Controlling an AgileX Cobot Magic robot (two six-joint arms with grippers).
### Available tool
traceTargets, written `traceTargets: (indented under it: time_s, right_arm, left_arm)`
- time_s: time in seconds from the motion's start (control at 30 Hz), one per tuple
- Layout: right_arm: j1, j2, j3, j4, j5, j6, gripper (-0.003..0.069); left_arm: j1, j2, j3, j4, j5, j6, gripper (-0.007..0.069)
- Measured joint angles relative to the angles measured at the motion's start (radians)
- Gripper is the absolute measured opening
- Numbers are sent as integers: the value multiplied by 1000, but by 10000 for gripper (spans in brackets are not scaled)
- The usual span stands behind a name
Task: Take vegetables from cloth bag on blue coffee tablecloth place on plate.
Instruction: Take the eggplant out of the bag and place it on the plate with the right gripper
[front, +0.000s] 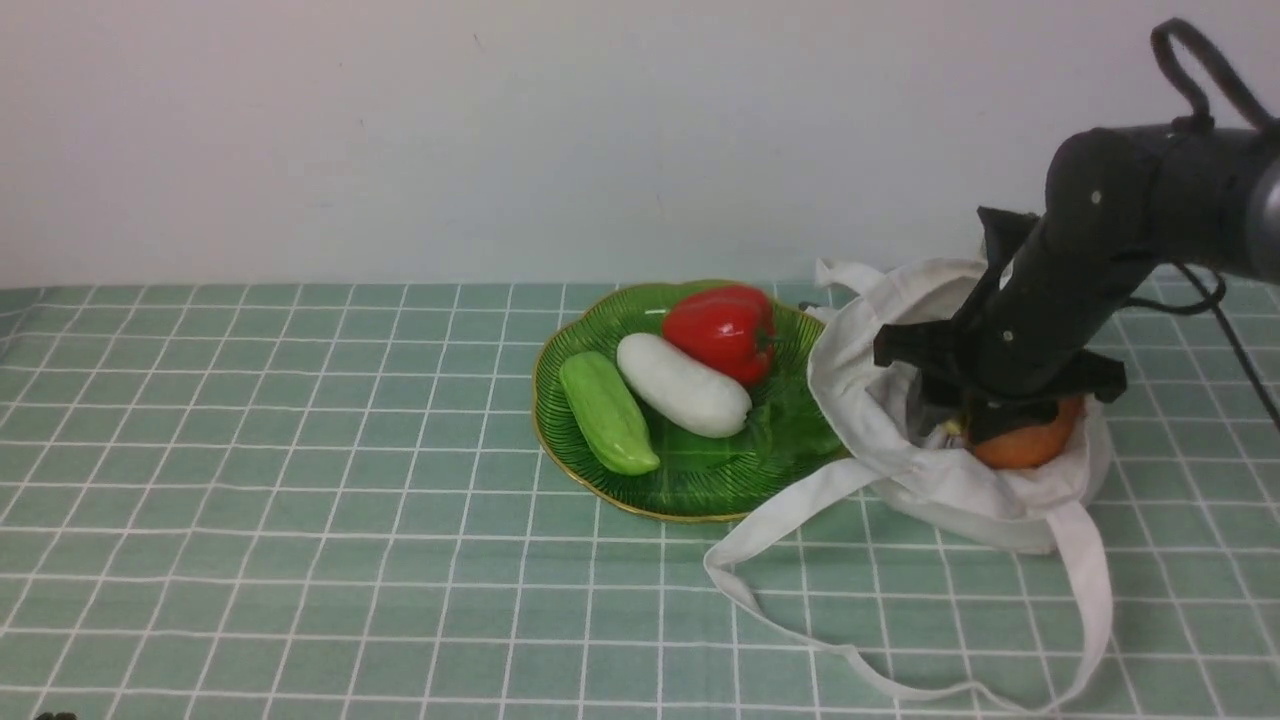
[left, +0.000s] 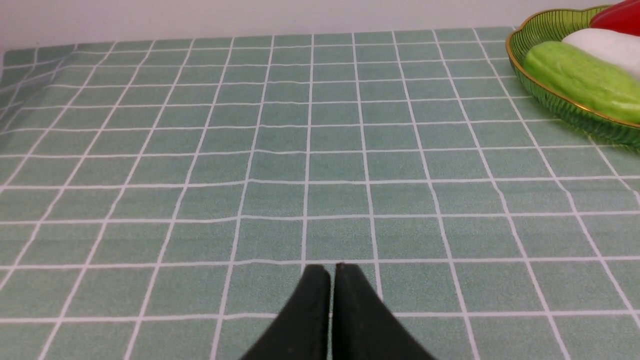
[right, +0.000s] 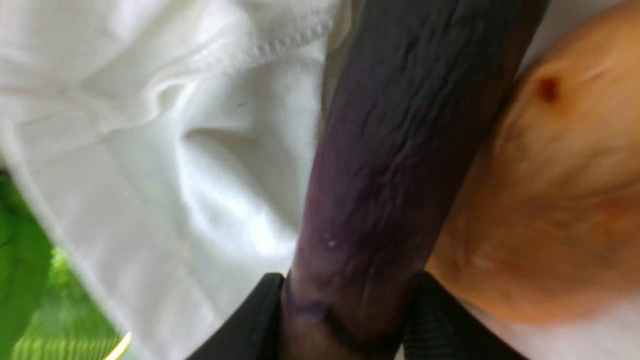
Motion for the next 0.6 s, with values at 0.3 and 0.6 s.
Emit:
traceTargets:
  time_s: [0.3,0.6]
  right_arm:
    - [46,-151,0,44,175,-53,276]
    - [324,-152,0,72,-46,-112,276]
  left_arm:
    - [0,0,0,0,0,0,-8]
    - [0,0,0,0,0,0,-8]
